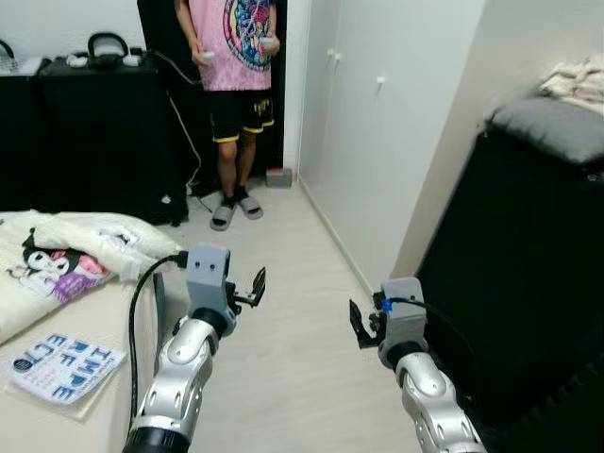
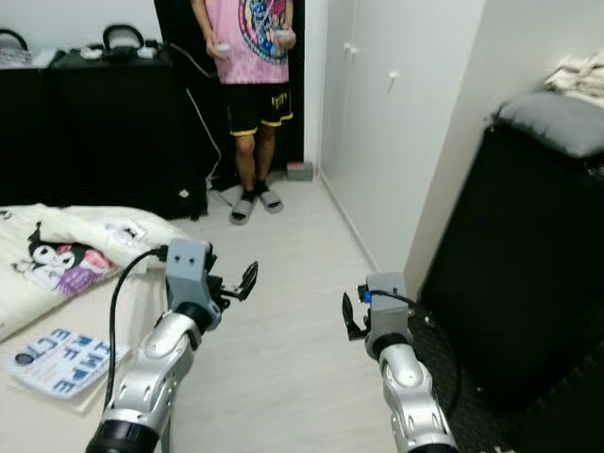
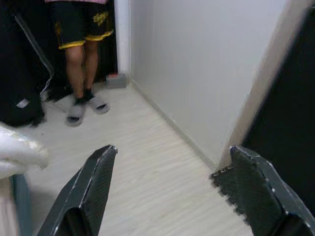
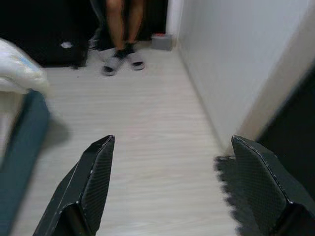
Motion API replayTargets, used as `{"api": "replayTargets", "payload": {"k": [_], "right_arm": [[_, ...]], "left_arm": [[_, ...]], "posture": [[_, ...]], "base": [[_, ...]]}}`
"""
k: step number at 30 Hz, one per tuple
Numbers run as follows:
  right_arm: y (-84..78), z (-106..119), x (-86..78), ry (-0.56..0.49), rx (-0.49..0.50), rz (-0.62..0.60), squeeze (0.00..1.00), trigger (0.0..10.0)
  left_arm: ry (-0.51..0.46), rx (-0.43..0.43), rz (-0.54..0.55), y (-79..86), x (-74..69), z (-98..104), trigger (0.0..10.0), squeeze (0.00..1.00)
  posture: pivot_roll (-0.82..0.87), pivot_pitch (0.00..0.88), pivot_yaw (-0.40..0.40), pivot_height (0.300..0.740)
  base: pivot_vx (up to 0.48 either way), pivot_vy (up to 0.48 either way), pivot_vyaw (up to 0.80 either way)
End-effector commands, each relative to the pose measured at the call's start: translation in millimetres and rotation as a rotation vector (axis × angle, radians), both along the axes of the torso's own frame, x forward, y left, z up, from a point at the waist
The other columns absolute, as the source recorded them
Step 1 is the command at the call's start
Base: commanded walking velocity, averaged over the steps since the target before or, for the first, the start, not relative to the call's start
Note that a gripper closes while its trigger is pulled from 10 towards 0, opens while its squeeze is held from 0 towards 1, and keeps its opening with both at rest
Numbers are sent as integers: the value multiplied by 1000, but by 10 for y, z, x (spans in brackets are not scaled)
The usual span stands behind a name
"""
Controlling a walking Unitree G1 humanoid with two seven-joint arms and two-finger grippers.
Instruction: Clean up the room
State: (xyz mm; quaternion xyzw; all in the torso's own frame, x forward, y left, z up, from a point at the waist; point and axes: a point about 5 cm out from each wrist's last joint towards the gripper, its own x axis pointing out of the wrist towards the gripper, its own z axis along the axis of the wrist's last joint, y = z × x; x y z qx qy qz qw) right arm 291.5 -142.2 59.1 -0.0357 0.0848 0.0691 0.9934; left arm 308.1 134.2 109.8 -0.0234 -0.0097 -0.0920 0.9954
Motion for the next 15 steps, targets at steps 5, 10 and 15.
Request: {"api": "replayTargets", "payload": {"k": [5, 10, 15], "right_arm": [[-39, -11, 3, 3, 4, -7, 0, 10000], [-31, -9, 11, 2, 4, -2, 0, 10000], [-21, -10, 10, 3, 4, 2, 0, 10000]], "left_arm": [[1, 2, -13, -27, 9, -4, 10000, 0], [0, 3, -16, -27, 8, -3, 10000, 0], [0, 2, -15, -26, 4, -6, 10000, 0]], "posture": [[16, 0, -33, 740], [16, 0, -36, 740], [17, 0, -37, 740]], "base": [[378, 0, 0], [376, 0, 0], [375, 0, 0]]}}
